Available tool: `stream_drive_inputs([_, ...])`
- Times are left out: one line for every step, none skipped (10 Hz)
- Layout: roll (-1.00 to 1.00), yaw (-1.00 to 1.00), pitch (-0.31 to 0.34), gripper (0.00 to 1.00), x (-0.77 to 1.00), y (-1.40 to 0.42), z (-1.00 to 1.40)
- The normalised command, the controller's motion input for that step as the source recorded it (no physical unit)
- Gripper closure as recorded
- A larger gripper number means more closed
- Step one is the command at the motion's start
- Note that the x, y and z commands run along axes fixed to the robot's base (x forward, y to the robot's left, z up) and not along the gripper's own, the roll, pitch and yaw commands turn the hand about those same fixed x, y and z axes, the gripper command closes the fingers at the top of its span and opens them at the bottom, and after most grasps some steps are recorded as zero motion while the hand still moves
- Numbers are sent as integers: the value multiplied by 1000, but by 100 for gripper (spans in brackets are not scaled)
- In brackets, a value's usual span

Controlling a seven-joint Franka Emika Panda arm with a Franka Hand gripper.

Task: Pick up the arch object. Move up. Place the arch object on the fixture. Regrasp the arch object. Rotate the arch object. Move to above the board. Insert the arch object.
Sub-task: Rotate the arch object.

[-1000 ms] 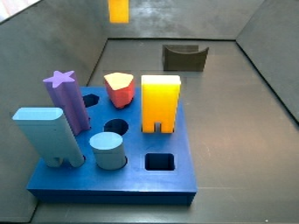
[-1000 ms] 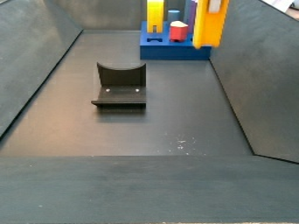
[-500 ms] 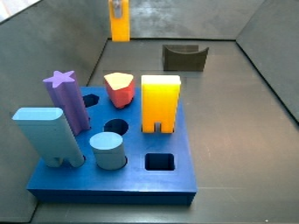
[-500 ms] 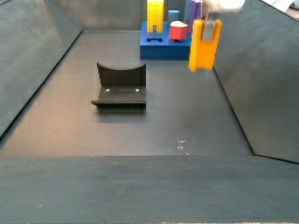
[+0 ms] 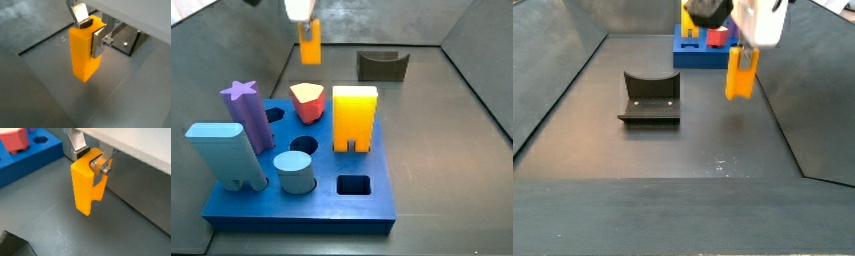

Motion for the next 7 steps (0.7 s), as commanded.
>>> stream_drive_inputs([-201,-4,-44,100,36,21,-762])
stream_drive_inputs([-203,-3,-42,100,34,19,-674])
stream_drive_inputs([-208,-1,-39,100,34,16,-501])
stream_drive_inputs([-212,2,-36,100,36,14,-375])
stream_drive_inputs([-217,4,-23,100,33,11,-221])
stream_drive_inputs([-217,4,-23,100,33,11,-221])
stream_drive_inputs([-218,4,-10,100,17,10,-223])
